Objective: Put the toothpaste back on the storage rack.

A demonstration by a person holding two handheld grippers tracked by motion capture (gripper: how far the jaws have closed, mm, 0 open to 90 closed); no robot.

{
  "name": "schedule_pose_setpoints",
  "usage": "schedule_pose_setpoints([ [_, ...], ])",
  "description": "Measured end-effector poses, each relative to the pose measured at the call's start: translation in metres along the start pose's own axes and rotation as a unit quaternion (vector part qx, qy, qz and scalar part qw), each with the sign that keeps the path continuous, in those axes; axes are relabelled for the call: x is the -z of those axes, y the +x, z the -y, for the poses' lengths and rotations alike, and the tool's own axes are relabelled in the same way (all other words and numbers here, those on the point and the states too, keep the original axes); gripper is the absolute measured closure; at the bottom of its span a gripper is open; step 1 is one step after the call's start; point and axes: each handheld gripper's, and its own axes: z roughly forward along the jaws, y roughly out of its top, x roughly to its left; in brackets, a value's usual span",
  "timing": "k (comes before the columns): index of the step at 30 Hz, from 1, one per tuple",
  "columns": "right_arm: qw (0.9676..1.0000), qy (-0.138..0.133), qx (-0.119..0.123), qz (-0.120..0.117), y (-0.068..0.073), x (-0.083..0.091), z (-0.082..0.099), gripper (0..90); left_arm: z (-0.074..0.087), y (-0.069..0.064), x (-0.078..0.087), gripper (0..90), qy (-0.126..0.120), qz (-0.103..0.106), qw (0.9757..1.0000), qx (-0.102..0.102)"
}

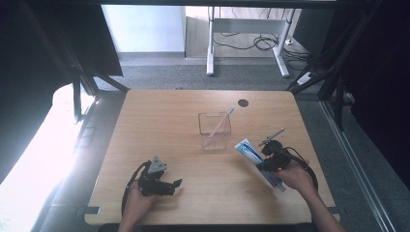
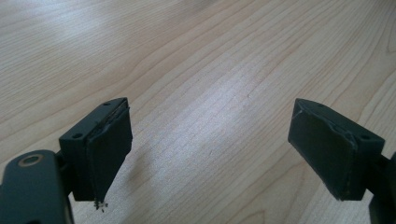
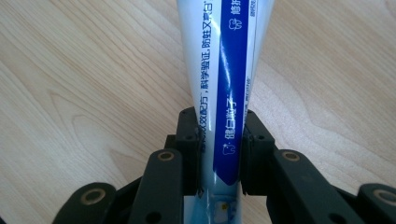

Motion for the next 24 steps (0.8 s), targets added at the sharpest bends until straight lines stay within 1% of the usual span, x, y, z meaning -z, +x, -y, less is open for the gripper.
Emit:
schedule_pose_setpoints([
  [4,0.9997,-0.020,-0.002,-0.011,0.000,0.007,0.000,73.1,0.000,0.000,0.000,13.9,0.002,0.001,1.0000,0.000],
  [6,0.9995,-0.029,0.002,-0.013,0.000,0.011,-0.001,73.1,0.000,0.000,-0.001,13.9,0.003,0.001,1.0000,0.000],
  [10,0.9987,-0.049,0.007,-0.013,0.001,0.020,-0.002,73.0,0.001,0.000,-0.002,13.8,0.006,0.004,1.0000,0.000],
  [16,0.9966,-0.080,0.005,-0.019,0.001,0.032,-0.004,73.0,0.001,0.001,-0.002,13.6,0.001,0.013,0.9999,-0.001],
  [20,0.9950,-0.097,0.006,-0.021,0.000,0.038,-0.007,73.0,0.001,0.001,-0.002,13.4,-0.006,0.022,0.9997,0.005],
  [24,0.9929,-0.116,0.012,-0.022,0.001,0.041,-0.011,73.0,0.001,0.001,-0.002,13.2,-0.007,0.031,0.9995,0.004],
])
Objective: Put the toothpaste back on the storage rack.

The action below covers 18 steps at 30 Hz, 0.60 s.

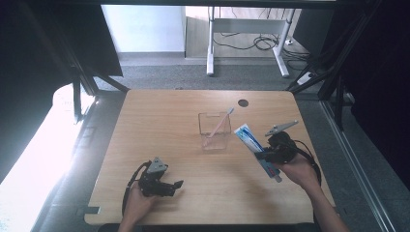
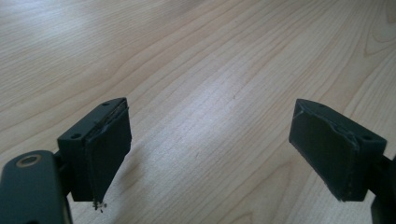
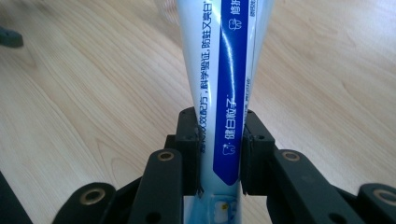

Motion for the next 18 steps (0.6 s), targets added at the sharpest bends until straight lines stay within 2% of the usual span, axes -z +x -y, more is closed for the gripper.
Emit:
schedule_pose_setpoints([
  [8,0.9997,-0.024,0.011,0.001,0.005,0.001,-0.012,73.1,0.000,0.000,0.000,13.2,0.002,0.001,1.0000,-0.002],
  [18,0.9979,-0.064,0.009,0.003,0.006,0.001,-0.028,73.0,0.000,0.000,0.000,13.3,-0.003,-0.004,1.0000,-0.001],
])
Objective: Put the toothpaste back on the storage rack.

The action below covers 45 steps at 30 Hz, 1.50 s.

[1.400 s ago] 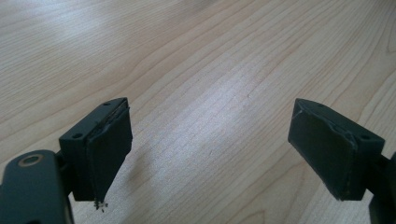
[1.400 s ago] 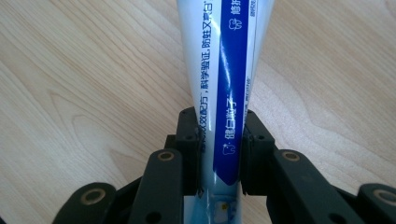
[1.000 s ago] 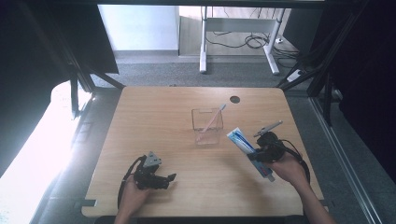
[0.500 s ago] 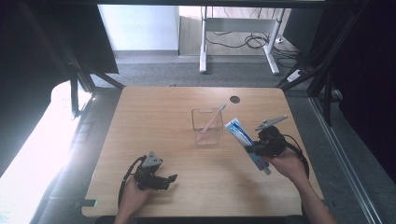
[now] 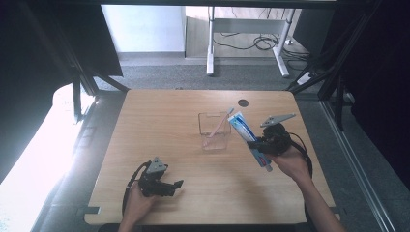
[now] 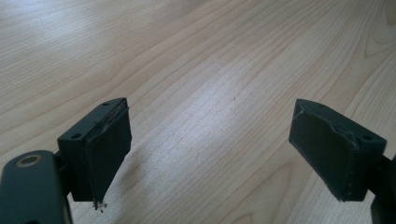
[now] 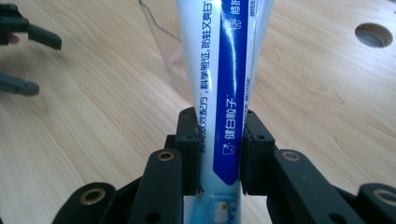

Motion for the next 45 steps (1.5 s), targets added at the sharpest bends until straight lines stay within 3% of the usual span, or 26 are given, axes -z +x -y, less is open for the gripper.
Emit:
schedule_pose_setpoints([
  [24,0.9976,-0.068,0.011,-0.006,0.002,-0.017,-0.039,73.0,0.000,-0.003,-0.003,13.3,0.010,0.000,0.9999,-0.011],
  [45,0.9946,-0.103,0.008,-0.007,-0.001,-0.035,-0.071,73.0,0.001,-0.003,-0.004,13.3,0.011,0.003,0.9999,-0.010],
])
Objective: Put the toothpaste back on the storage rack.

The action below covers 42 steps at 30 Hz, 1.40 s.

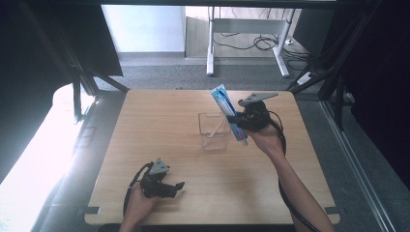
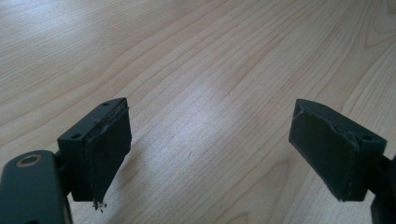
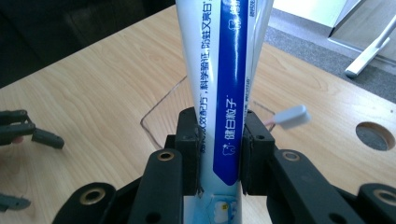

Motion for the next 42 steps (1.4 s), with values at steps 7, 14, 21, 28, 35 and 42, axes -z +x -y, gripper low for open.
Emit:
schedule_pose_setpoints([
  [7,1.0000,-0.009,0.000,-0.003,-0.001,-0.006,-0.011,73.0,0.000,0.001,0.000,13.3,0.000,0.001,1.0000,-0.001],
  [14,0.9998,-0.017,-0.001,-0.006,0.000,-0.017,-0.021,73.1,0.000,0.000,0.000,13.3,-0.001,0.002,1.0000,0.001],
  [21,0.9997,-0.025,0.000,-0.006,0.001,-0.028,-0.029,73.1,0.000,0.001,0.001,13.3,-0.002,0.002,1.0000,0.002],
  [28,0.9995,-0.030,0.006,-0.005,0.004,-0.041,-0.037,73.0,0.000,0.000,0.000,13.3,-0.001,0.004,1.0000,0.001],
  [35,0.9995,-0.032,0.004,-0.004,0.004,-0.055,-0.038,73.1,0.001,0.000,0.000,13.3,-0.001,0.004,1.0000,0.001],
  [42,0.9996,-0.029,0.004,-0.001,0.003,-0.070,-0.036,73.0,0.001,0.000,-0.001,13.4,0.003,0.004,1.0000,-0.003],
])
